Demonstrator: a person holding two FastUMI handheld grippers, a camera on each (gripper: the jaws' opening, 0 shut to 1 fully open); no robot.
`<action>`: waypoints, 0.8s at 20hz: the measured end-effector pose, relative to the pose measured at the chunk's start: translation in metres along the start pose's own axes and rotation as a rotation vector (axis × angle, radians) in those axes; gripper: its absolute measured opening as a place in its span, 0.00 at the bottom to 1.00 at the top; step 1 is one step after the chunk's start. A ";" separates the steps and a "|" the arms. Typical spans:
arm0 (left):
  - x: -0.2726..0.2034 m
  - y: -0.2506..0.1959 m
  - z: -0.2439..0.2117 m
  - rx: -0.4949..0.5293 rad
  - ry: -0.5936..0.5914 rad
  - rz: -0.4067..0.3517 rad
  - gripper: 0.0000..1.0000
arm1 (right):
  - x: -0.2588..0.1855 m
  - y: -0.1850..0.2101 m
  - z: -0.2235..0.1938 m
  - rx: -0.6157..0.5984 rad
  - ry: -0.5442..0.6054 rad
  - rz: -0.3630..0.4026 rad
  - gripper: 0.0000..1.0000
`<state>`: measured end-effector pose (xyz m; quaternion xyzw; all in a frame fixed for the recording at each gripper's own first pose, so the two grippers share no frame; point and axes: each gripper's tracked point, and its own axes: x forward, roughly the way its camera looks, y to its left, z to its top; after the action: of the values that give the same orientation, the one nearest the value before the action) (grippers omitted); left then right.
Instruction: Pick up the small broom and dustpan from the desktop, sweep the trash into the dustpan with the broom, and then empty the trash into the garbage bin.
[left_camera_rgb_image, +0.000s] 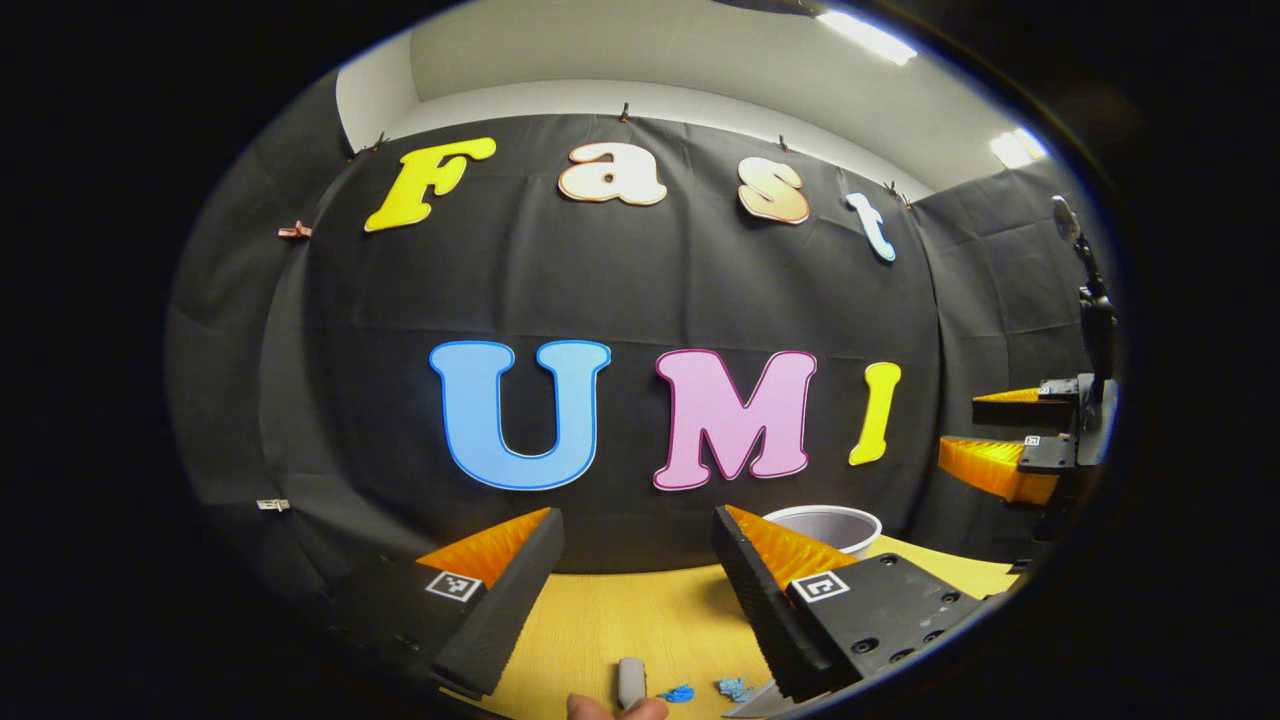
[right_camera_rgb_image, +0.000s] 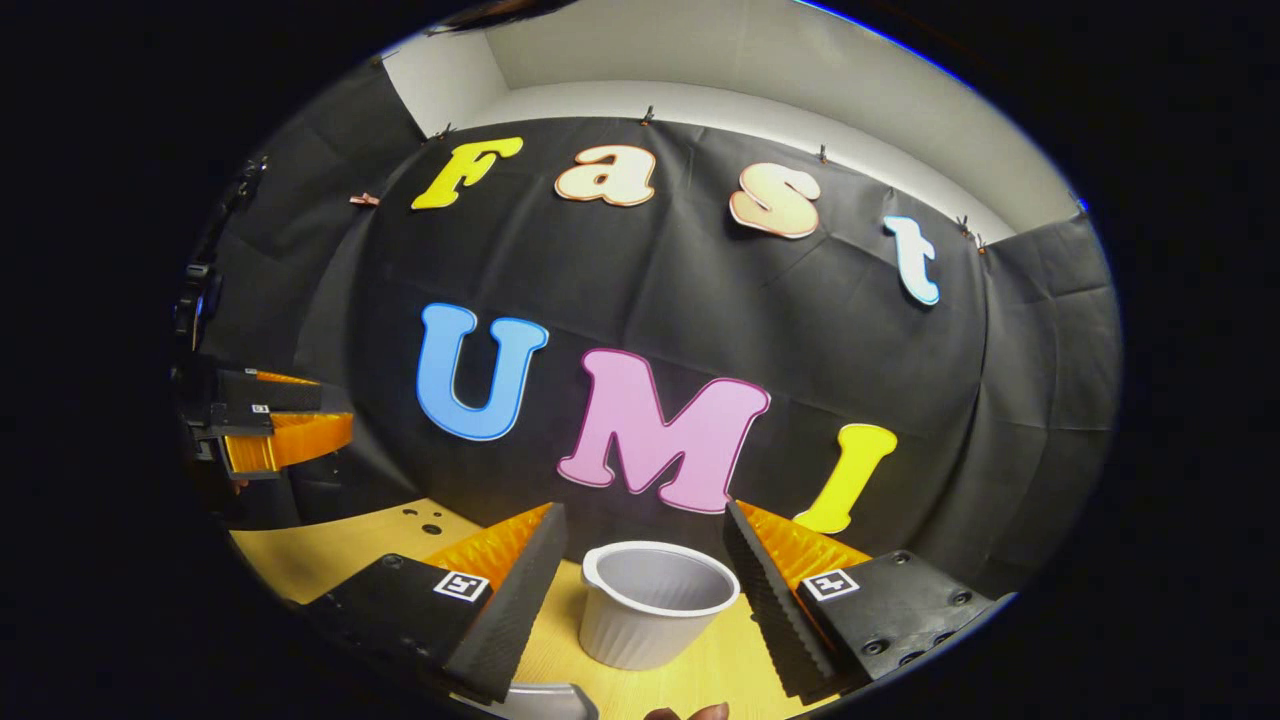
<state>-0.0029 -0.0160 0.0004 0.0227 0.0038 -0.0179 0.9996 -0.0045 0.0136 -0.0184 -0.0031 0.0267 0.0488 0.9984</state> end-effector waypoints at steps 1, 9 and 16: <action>0.000 0.001 -0.003 0.002 0.004 0.001 0.96 | -0.004 0.008 -0.013 0.005 0.043 0.045 0.98; -0.007 0.003 -0.024 0.011 0.040 0.006 0.96 | -0.083 0.047 -0.178 0.058 0.545 0.290 0.98; -0.013 0.002 -0.035 0.008 0.064 0.013 0.96 | -0.140 0.067 -0.336 -0.031 0.899 0.409 0.96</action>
<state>-0.0164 -0.0117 -0.0345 0.0275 0.0358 -0.0106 0.9989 -0.1682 0.0633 -0.3462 -0.0332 0.4543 0.2380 0.8578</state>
